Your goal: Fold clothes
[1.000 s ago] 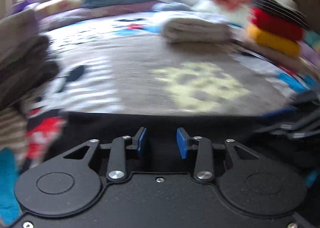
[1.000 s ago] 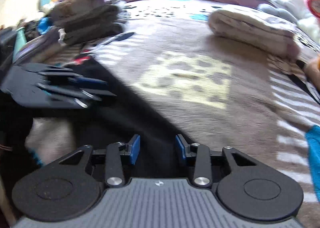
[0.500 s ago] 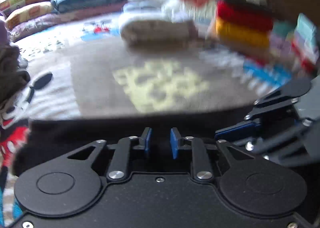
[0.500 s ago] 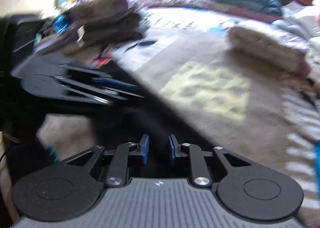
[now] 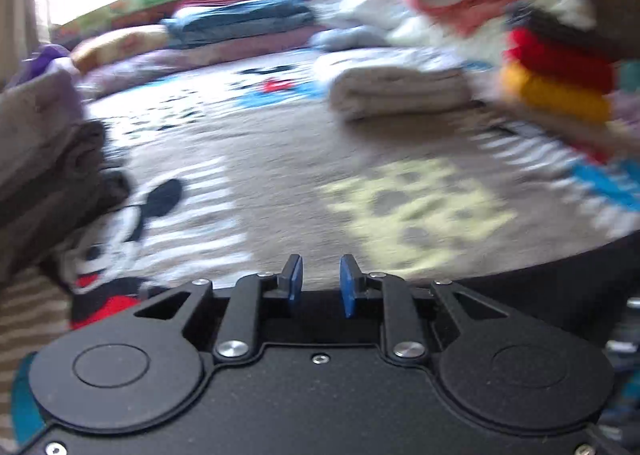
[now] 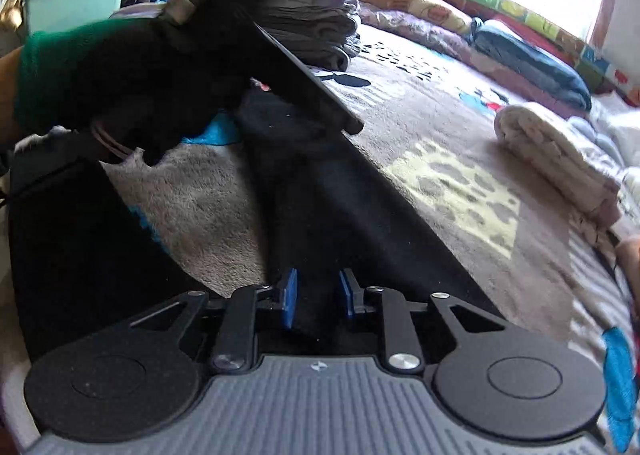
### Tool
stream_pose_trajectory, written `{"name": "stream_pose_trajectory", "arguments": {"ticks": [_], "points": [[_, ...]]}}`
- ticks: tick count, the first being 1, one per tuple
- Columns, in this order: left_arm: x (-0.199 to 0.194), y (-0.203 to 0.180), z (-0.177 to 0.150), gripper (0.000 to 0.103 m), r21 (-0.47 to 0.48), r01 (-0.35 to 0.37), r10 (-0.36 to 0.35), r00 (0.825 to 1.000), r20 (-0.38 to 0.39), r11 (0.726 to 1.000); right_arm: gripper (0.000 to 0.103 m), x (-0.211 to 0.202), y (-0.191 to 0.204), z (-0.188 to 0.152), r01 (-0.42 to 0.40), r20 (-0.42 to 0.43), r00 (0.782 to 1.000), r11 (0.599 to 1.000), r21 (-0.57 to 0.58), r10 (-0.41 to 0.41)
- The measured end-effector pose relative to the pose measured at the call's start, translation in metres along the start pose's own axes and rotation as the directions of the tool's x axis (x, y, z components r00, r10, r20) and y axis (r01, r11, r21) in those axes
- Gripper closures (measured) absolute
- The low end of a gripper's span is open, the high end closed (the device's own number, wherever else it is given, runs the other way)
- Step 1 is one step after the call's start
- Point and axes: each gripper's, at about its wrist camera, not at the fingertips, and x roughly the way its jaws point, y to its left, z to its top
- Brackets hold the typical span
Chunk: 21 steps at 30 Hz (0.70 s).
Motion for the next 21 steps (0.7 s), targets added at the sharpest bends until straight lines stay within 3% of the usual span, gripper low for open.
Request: {"name": "stream_pose_trajectory", "arguments": {"ticks": [2, 3, 4, 5, 6, 8, 11, 12, 14, 17, 18, 21], "points": [[-0.006, -0.016, -0.001, 0.084, 0.042, 0.162, -0.162, 0.987, -0.013, 0.986, 0.077, 0.001, -0.007, -0.002, -0.025, 0.003, 1.0, 0.998, 0.055, 0.024], [-0.006, -0.026, -0.004, 0.084, 0.062, 0.243, -0.242, 0.97, -0.031, 0.968, 0.077, -0.001, -0.009, -0.003, -0.033, 0.009, 0.999, 0.996, 0.082, 0.032], [-0.003, -0.036, -0.007, 0.084, 0.084, 0.311, -0.306, 0.95, -0.058, 0.947, 0.077, -0.003, -0.01, -0.005, -0.034, 0.012, 0.999, 0.995, 0.095, 0.033], [0.004, -0.046, -0.011, 0.084, 0.114, 0.337, -0.328, 0.94, -0.093, 0.935, 0.076, -0.006, -0.008, -0.007, -0.029, 0.014, 1.0, 0.995, 0.096, 0.028], [0.014, -0.056, -0.017, 0.083, 0.155, 0.295, -0.278, 0.953, -0.124, 0.943, 0.076, -0.008, -0.005, -0.009, -0.024, 0.014, 1.0, 0.995, 0.095, 0.023], [0.025, -0.06, -0.02, 0.083, 0.18, 0.165, -0.15, 0.984, -0.097, 0.97, 0.076, -0.011, -0.003, -0.014, -0.021, 0.018, 1.0, 0.994, 0.106, 0.02], [0.018, -0.046, -0.011, 0.085, 0.132, 0.031, -0.027, 0.999, -0.027, 0.991, 0.076, -0.01, -0.007, -0.018, -0.03, 0.027, 0.999, 0.99, 0.14, 0.027], [0.014, -0.04, -0.01, 0.085, 0.114, 0.041, -0.039, 0.999, -0.026, 0.993, 0.076, -0.01, -0.007, -0.018, -0.029, 0.029, 0.999, 0.989, 0.147, 0.025], [0.007, -0.032, -0.009, 0.085, 0.089, 0.142, -0.139, 0.99, -0.038, 0.986, 0.076, -0.01, -0.004, -0.019, -0.02, 0.034, 0.999, 0.99, 0.143, 0.015], [0.006, -0.048, -0.015, 0.085, 0.127, 0.317, -0.309, 0.947, -0.083, 0.94, 0.074, -0.013, -0.002, -0.021, -0.012, 0.043, 0.999, 0.99, 0.143, 0.006], [0.011, -0.056, -0.019, 0.084, 0.132, 0.34, -0.329, 0.939, -0.096, 0.931, 0.068, -0.013, -0.003, -0.021, -0.02, 0.046, 0.999, 0.988, 0.155, 0.013], [0.024, -0.069, -0.022, 0.08, 0.138, 0.273, -0.261, 0.96, -0.099, 0.952, 0.06, -0.009, -0.005, -0.024, -0.042, 0.035, 0.999, 0.983, 0.178, 0.037]]}}
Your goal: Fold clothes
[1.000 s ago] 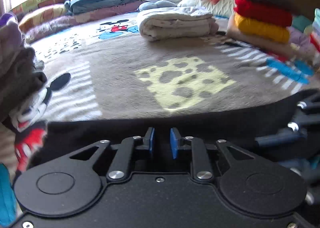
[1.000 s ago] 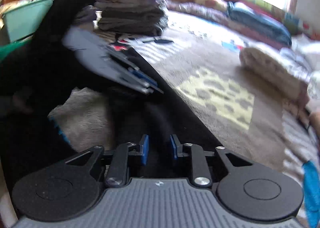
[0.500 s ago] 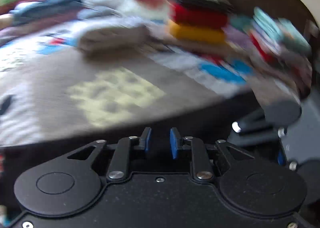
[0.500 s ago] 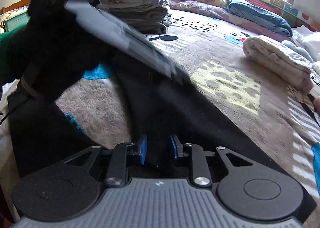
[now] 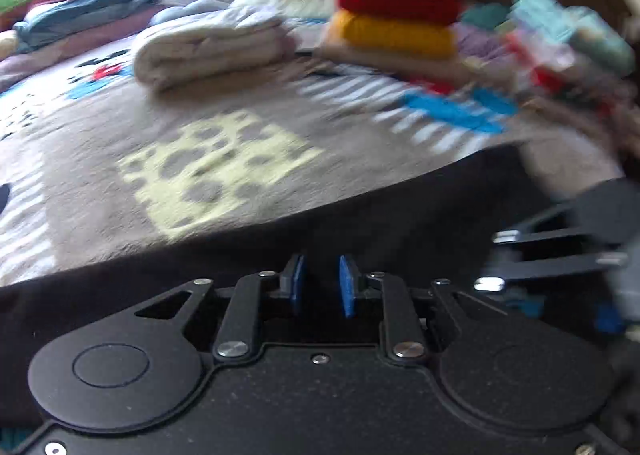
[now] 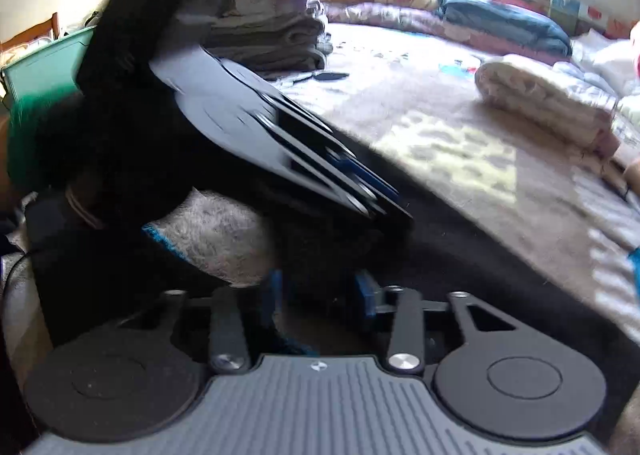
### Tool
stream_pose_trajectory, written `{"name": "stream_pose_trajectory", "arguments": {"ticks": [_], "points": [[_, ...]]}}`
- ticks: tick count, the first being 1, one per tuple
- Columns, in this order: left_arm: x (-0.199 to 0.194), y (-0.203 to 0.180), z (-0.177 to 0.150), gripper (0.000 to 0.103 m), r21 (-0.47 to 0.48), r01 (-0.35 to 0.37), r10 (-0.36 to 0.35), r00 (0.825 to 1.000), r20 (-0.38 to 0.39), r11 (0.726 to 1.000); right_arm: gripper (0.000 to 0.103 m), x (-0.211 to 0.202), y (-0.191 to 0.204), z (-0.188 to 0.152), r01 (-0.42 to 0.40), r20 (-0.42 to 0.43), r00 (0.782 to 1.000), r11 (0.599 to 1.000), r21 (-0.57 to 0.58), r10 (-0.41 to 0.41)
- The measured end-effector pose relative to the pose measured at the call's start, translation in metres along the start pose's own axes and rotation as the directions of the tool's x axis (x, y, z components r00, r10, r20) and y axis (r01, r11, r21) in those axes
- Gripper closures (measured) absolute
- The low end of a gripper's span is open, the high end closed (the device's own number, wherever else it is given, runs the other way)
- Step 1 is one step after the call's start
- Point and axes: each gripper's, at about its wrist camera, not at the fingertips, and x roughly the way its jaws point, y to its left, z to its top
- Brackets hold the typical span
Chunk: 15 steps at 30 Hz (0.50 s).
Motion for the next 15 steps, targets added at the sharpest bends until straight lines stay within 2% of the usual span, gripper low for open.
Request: {"name": "stream_pose_trajectory", "arguments": {"ticks": [3, 7, 9, 11, 12, 14, 15], "points": [[-0.02, 0.017, 0.009, 0.08, -0.051, -0.104, 0.107, 0.993, 0.045, 0.993, 0.061, -0.008, -0.005, 0.006, -0.018, 0.003, 1.0, 0.999, 0.032, 0.018], [-0.044, 0.057, 0.005, 0.08, -0.153, -0.124, 0.134, 0.989, 0.059, 0.981, 0.06, -0.019, -0.035, 0.017, -0.045, 0.064, 0.997, 0.983, 0.178, 0.034], [-0.047, 0.068, 0.0, 0.08, -0.18, -0.123, 0.133, 0.99, 0.047, 0.976, 0.058, -0.014, -0.058, 0.02, -0.062, 0.087, 0.995, 0.955, 0.29, 0.038], [-0.045, 0.077, -0.005, 0.08, -0.206, -0.16, 0.165, 0.986, 0.009, 0.965, 0.049, -0.003, -0.084, 0.017, -0.08, 0.091, 0.995, 0.903, 0.423, 0.046], [-0.044, 0.082, -0.007, 0.08, -0.218, -0.183, 0.186, 0.982, -0.008, 0.959, 0.052, 0.004, -0.099, 0.01, -0.092, 0.082, 0.995, 0.858, 0.505, 0.058], [-0.047, 0.089, -0.01, 0.08, -0.242, -0.215, 0.216, 0.976, -0.02, 0.946, 0.065, 0.007, -0.125, -0.007, -0.129, 0.103, 0.991, 0.761, 0.636, 0.082], [-0.05, 0.091, -0.01, 0.08, -0.254, -0.212, 0.217, 0.976, -0.01, 0.944, 0.063, 0.0, -0.133, -0.012, -0.135, 0.121, 0.99, 0.729, 0.671, 0.072]]}}
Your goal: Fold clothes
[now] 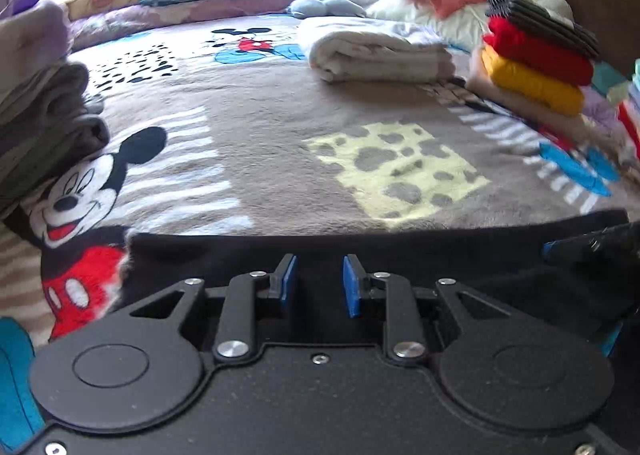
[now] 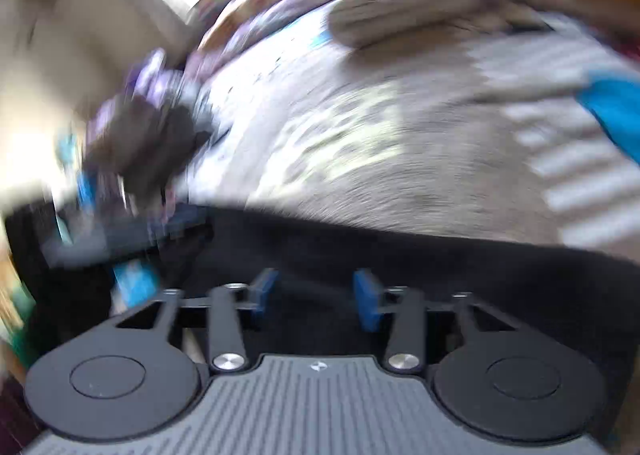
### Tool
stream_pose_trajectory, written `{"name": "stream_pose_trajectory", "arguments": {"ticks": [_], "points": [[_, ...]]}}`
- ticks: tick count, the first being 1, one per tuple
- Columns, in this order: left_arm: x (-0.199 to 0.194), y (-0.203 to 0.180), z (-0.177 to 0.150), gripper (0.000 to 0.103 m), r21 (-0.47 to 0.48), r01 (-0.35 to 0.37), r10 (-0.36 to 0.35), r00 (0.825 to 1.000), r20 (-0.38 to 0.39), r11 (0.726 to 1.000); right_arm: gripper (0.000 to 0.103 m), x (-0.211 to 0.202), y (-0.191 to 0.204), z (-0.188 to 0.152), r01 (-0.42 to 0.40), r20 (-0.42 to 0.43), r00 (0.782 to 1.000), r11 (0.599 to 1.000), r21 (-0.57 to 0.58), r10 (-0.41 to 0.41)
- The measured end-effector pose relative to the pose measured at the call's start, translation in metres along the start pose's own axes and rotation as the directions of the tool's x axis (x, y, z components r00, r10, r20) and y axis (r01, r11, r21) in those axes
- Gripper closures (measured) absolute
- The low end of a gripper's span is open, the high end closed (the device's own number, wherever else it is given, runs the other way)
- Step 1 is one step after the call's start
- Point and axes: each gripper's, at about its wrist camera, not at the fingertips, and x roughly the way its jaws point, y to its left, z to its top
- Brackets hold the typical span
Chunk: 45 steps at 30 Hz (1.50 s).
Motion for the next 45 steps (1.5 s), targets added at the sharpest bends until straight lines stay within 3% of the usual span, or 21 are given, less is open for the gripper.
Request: {"name": "stream_pose_trajectory", "arguments": {"ticks": [3, 6, 9, 11, 13, 15, 16, 17, 20, 22, 24, 25, 28, 32, 34, 37, 39, 41, 43, 45], "points": [[-0.01, 0.01, 0.003, 0.08, -0.044, 0.006, -0.005, 0.999, 0.031, 0.999, 0.054, -0.029, -0.022, 0.004, 0.035, 0.094, 0.995, 0.995, 0.089, -0.043], [-0.018, 0.015, 0.005, 0.08, -0.083, 0.031, -0.026, 0.998, 0.057, 0.996, 0.053, -0.051, -0.05, 0.006, -0.009, 0.153, 0.988, 0.975, 0.221, -0.026], [-0.022, -0.002, 0.005, 0.08, -0.085, 0.132, -0.125, 0.989, 0.076, 0.988, 0.048, -0.059, -0.047, 0.007, -0.011, 0.183, 0.983, 0.98, 0.201, -0.027], [-0.02, -0.018, 0.004, 0.08, -0.114, 0.255, -0.247, 0.965, 0.083, 0.96, 0.048, -0.054, -0.04, 0.004, -0.047, 0.183, 0.983, 0.98, 0.193, 0.011], [-0.009, -0.032, -0.004, 0.08, -0.244, 0.412, -0.405, 0.911, 0.083, 0.878, 0.048, -0.048, -0.032, -0.002, -0.104, 0.186, 0.98, 0.976, 0.19, 0.068], [0.01, -0.05, -0.021, 0.076, -0.396, 0.522, -0.541, 0.838, 0.072, 0.756, 0.048, -0.042, -0.03, -0.012, -0.18, 0.19, 0.972, 0.956, 0.23, 0.138], [0.019, -0.059, -0.031, 0.073, -0.453, 0.545, -0.581, 0.811, 0.072, 0.705, 0.048, -0.04, -0.031, -0.016, -0.217, 0.196, 0.966, 0.942, 0.256, 0.169], [0.026, -0.066, -0.038, 0.065, -0.489, 0.539, -0.583, 0.809, 0.074, 0.686, 0.048, -0.039, -0.033, -0.022, -0.25, 0.207, 0.959, 0.926, 0.283, 0.195], [0.037, -0.065, -0.047, 0.064, -0.576, 0.49, -0.532, 0.839, 0.109, 0.655, 0.048, -0.037, -0.04, -0.034, -0.294, 0.24, 0.946, 0.891, 0.346, 0.219], [0.031, -0.044, -0.048, 0.064, -0.653, 0.434, -0.456, 0.877, 0.15, 0.62, 0.048, -0.04, -0.044, -0.039, -0.288, 0.258, 0.945, 0.889, 0.356, 0.203], [0.021, -0.015, -0.049, 0.069, -0.7, 0.356, -0.348, 0.924, 0.162, 0.62, 0.049, -0.045, -0.048, -0.04, -0.27, 0.268, 0.946, 0.896, 0.352, 0.18], [0.017, 0.0, -0.051, 0.07, -0.727, 0.33, -0.314, 0.935, 0.165, 0.602, 0.049, -0.047, -0.051, -0.04, -0.272, 0.276, 0.945, 0.894, 0.356, 0.177], [-0.002, 0.044, -0.059, 0.07, -0.793, 0.265, -0.201, 0.963, 0.182, 0.548, 0.049, -0.053, -0.058, -0.038, -0.276, 0.305, 0.938, 0.89, 0.362, 0.166], [-0.026, 0.084, -0.064, 0.063, -0.833, 0.226, -0.074, 0.973, 0.219, 0.504, 0.049, -0.062, -0.061, -0.034, -0.257, 0.337, 0.932, 0.902, 0.346, 0.136], [-0.036, 0.086, -0.06, 0.061, -0.824, 0.23, -0.058, 0.97, 0.235, 0.518, 0.047, -0.068, -0.064, -0.033, -0.249, 0.354, 0.927, 0.907, 0.339, 0.122], [-0.034, 0.057, -0.045, 0.059, -0.746, 0.295, -0.165, 0.955, 0.246, 0.597, 0.043, -0.08, -0.068, -0.033, -0.251, 0.378, 0.919, 0.909, 0.334, 0.114], [-0.024, 0.027, -0.035, 0.055, -0.659, 0.342, -0.26, 0.939, 0.224, 0.669, 0.043, -0.084, -0.069, -0.033, -0.242, 0.378, 0.919, 0.915, 0.324, 0.11], [-0.013, -0.012, -0.028, 0.055, -0.539, 0.347, -0.307, 0.937, 0.166, 0.768, 0.043, -0.087, -0.067, -0.034, -0.23, 0.368, 0.923, 0.928, 0.295, 0.112], [0.0, -0.046, -0.03, 0.055, -0.409, 0.305, -0.291, 0.952, 0.099, 0.86, 0.043, -0.09, -0.063, -0.036, -0.216, 0.347, 0.93, 0.943, 0.252, 0.12], [0.015, -0.072, -0.037, 0.055, -0.291, 0.24, -0.252, 0.968, -0.002, 0.926, 0.043, -0.092, -0.058, -0.042, -0.204, 0.325, 0.937, 0.956, 0.21, 0.129]]}}
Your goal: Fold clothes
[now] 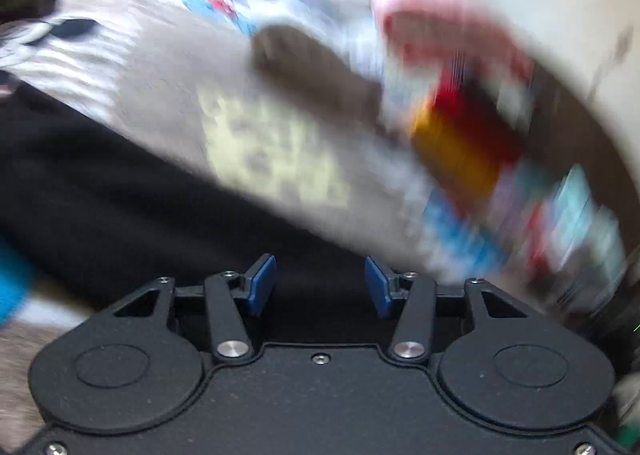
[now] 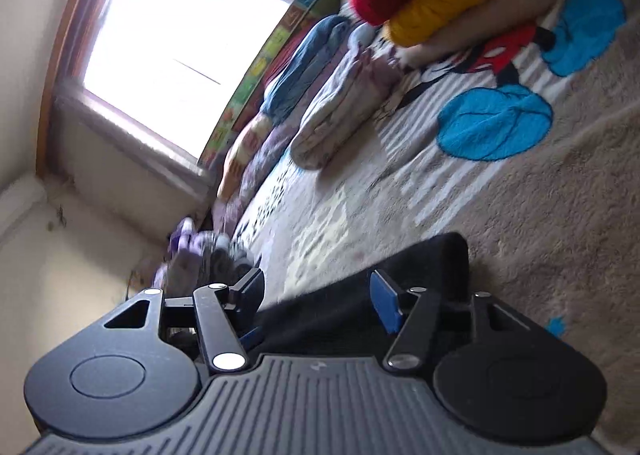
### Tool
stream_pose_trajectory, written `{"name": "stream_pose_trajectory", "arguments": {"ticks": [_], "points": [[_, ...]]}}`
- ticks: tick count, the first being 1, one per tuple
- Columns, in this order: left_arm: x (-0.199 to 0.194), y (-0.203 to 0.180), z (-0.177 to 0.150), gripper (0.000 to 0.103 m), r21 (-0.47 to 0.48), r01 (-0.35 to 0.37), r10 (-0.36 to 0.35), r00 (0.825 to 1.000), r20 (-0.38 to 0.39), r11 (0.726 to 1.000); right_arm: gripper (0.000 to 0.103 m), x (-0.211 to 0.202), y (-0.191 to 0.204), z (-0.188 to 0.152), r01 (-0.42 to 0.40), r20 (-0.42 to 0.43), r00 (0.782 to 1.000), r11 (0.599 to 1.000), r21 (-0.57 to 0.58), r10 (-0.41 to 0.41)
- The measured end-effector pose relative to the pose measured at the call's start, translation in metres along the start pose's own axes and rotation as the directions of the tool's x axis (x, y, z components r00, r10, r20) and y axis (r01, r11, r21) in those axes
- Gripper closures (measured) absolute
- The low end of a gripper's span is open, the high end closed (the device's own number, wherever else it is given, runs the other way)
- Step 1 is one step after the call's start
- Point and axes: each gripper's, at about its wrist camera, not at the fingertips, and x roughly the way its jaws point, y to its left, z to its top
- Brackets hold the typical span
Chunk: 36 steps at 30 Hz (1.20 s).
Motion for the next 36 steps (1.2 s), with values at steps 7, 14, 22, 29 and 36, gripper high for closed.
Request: {"name": "stream_pose_trajectory", "arguments": {"ticks": [7, 14, 22, 29, 36], "points": [[-0.008, -0.057, -0.025, 0.055, 0.414, -0.118, 0.085, 0.992, 0.096, 0.903, 0.043, -0.021, -0.005, -0.009, -0.025, -0.027, 0.999, 0.995, -0.097, 0.022], [0.007, -0.085, -0.025, 0.055, 0.432, -0.142, 0.087, 0.986, 0.146, 0.891, 0.043, -0.035, -0.005, -0.001, -0.05, -0.012, 0.999, 0.993, -0.103, 0.049], [0.043, -0.096, -0.023, 0.053, 0.301, -0.062, 0.064, 0.998, 0.005, 0.952, 0.042, -0.041, -0.044, 0.015, -0.042, 0.082, 0.996, 0.998, 0.044, 0.038], [-0.006, -0.087, -0.023, 0.052, 0.221, -0.107, 0.081, 0.989, 0.124, 0.969, 0.042, -0.014, -0.047, 0.025, 0.097, 0.025, 0.995, 0.993, -0.064, -0.095], [-0.109, -0.037, -0.077, 0.052, -0.019, -0.219, 0.218, 0.948, 0.23, 0.975, 0.062, 0.019, -0.031, 0.027, 0.104, -0.097, 0.986, 0.958, -0.266, -0.134]]}}
